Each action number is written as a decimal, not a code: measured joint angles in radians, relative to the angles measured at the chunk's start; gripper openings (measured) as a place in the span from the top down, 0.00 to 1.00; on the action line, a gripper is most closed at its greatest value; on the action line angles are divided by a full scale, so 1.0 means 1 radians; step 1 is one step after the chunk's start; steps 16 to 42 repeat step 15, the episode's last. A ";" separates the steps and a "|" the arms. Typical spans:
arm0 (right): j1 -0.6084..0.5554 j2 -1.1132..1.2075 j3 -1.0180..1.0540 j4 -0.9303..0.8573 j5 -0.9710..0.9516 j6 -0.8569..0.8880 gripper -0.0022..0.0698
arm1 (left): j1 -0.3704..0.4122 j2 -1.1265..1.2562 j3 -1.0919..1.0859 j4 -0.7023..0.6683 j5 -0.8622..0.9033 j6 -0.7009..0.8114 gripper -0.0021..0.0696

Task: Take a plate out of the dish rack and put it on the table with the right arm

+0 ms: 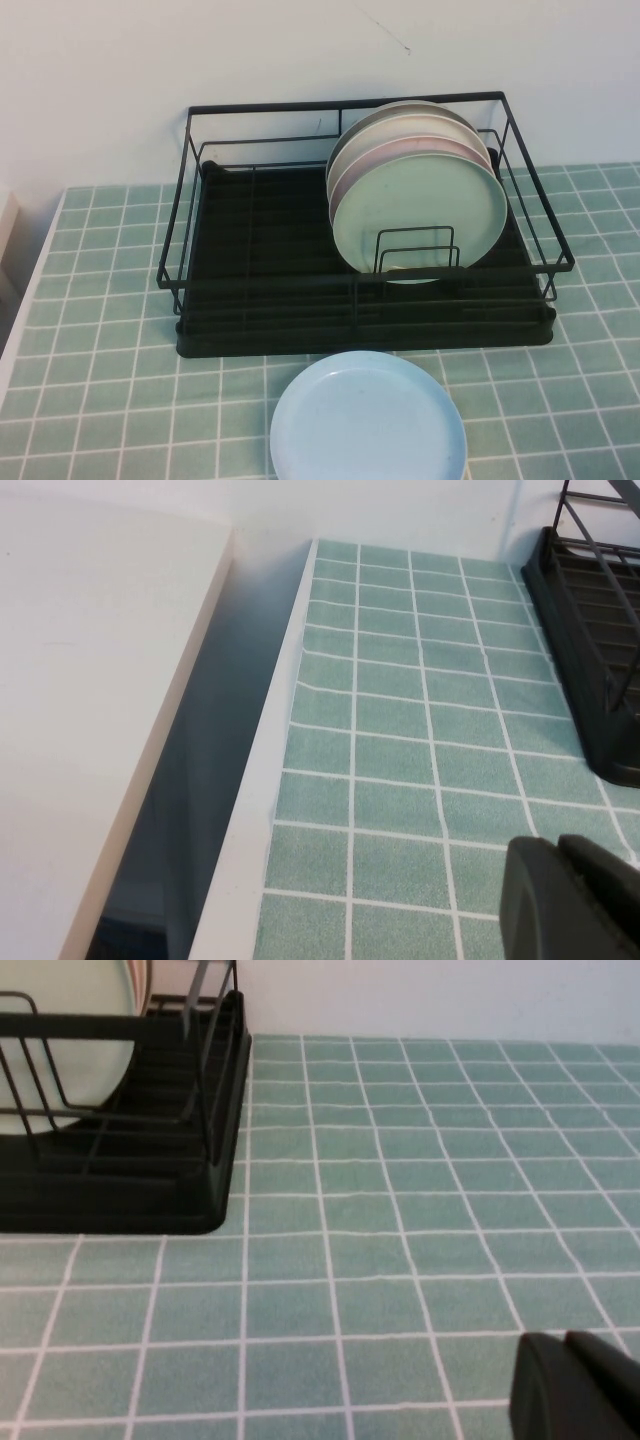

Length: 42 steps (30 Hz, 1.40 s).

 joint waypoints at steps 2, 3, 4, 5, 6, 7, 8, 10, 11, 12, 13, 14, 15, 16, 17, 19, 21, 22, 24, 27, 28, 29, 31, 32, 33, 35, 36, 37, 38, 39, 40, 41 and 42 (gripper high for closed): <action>0.000 0.000 0.000 -0.002 0.000 0.032 0.97 | 0.000 0.000 0.000 0.000 0.000 0.000 0.98; 0.000 0.000 0.000 -0.002 0.000 0.039 0.97 | 0.000 0.000 0.000 0.000 0.000 0.000 0.98; 0.000 0.000 0.000 -0.002 0.002 0.045 0.97 | 0.000 0.000 0.000 0.000 0.000 0.000 0.98; 0.000 0.000 -0.002 -0.004 0.004 0.046 0.97 | 0.000 0.000 0.000 0.000 0.000 0.000 0.98; 0.000 0.000 -0.001 -0.004 0.004 0.047 0.97 | 0.000 0.000 0.000 0.000 0.000 0.000 0.98; 0.000 0.000 -0.001 -0.004 0.004 0.047 0.97 | 0.000 0.000 0.000 0.000 0.000 0.000 0.98; 0.000 0.000 -0.001 -0.005 0.006 0.049 0.97 | 0.000 0.000 0.000 0.000 0.000 0.000 0.98; 0.000 0.000 -0.002 -0.006 0.008 0.050 0.97 | 0.000 0.000 0.000 0.000 0.000 0.000 0.98; 0.000 0.000 -0.002 -0.006 0.008 0.050 0.97 | 0.000 0.000 0.000 0.000 0.000 0.000 0.98; 0.000 0.000 -0.002 -0.006 0.010 0.051 0.97 | 0.000 0.000 0.000 0.000 0.000 0.000 0.98; 0.000 0.000 -0.002 -0.006 0.010 0.051 0.97 | 0.000 0.000 0.000 0.000 0.000 0.000 0.98; 0.000 0.000 -0.002 -0.006 0.010 0.051 0.97 | 0.000 0.000 0.000 0.000 0.000 0.000 0.98; 0.000 0.000 -0.002 -0.006 0.012 0.051 0.97 | 0.000 0.000 0.000 0.000 0.000 0.000 0.98; 0.000 0.000 -0.002 -0.006 0.012 0.051 0.97 | 0.000 0.000 0.000 0.000 0.000 0.000 0.98; 0.000 0.000 -0.002 -0.006 0.012 0.051 0.97 | 0.000 0.000 0.000 0.000 0.000 0.000 0.98; 0.000 0.000 -0.002 -0.006 0.012 0.051 0.97 | 0.000 0.000 0.000 0.000 0.000 0.000 0.98; 0.000 0.000 -0.002 -0.006 0.012 0.051 0.97 | 0.000 0.000 0.000 0.000 0.000 0.000 0.98; 0.000 0.000 -0.002 -0.006 0.012 0.051 0.97 | 0.000 0.000 0.000 0.000 0.000 0.000 0.98; 0.000 0.000 -0.002 -0.006 0.012 0.051 0.97 | 0.000 0.000 0.000 0.000 0.000 0.000 0.98; 0.000 0.000 -0.002 -0.006 0.012 0.051 0.97 | 0.000 0.000 0.000 0.000 0.000 0.000 0.98; 0.000 0.000 -0.002 -0.006 0.012 0.051 0.97 | 0.000 0.000 0.000 0.000 0.000 0.000 0.98; 0.000 0.000 -0.002 -0.006 0.012 0.051 0.97 | 0.000 0.000 0.000 0.000 0.000 0.000 0.98; 0.000 0.000 -0.002 -0.006 0.012 0.051 0.97 | 0.000 0.000 0.000 0.000 0.000 0.000 0.98; 0.000 0.000 -0.002 -0.006 0.012 0.051 0.97 | 0.000 0.000 0.000 0.000 0.000 0.000 0.98; 0.000 0.000 -0.002 -0.006 0.012 0.051 0.97 | 0.000 0.000 0.000 0.000 0.000 0.000 0.98; 0.000 0.000 -0.002 -0.006 0.012 0.051 0.97 | 0.000 0.000 0.000 0.000 0.000 0.000 0.98; 0.000 0.000 -0.002 -0.006 0.012 0.051 0.97 | 0.000 0.000 0.000 0.000 0.000 0.000 0.98; 0.000 0.000 -0.002 -0.006 0.012 0.051 0.97 | 0.000 0.000 0.000 0.000 0.000 0.000 0.98; 0.000 0.000 -0.002 -0.006 0.012 0.051 0.97 | 0.000 0.000 0.000 0.000 0.000 0.000 0.98; 0.000 0.000 -0.002 -0.006 0.012 0.051 0.97 | 0.000 0.000 0.000 0.000 0.000 0.000 0.98; 0.000 0.000 -0.002 -0.006 0.012 0.051 0.97 | 0.000 0.000 0.000 0.000 0.000 0.000 0.98; 0.000 0.000 -0.002 -0.006 0.012 0.051 0.97 | 0.000 0.000 0.000 0.000 0.000 0.000 0.98; 0.000 0.000 -0.002 -0.006 0.012 0.051 0.97 | 0.000 0.000 0.000 0.000 0.000 0.000 0.98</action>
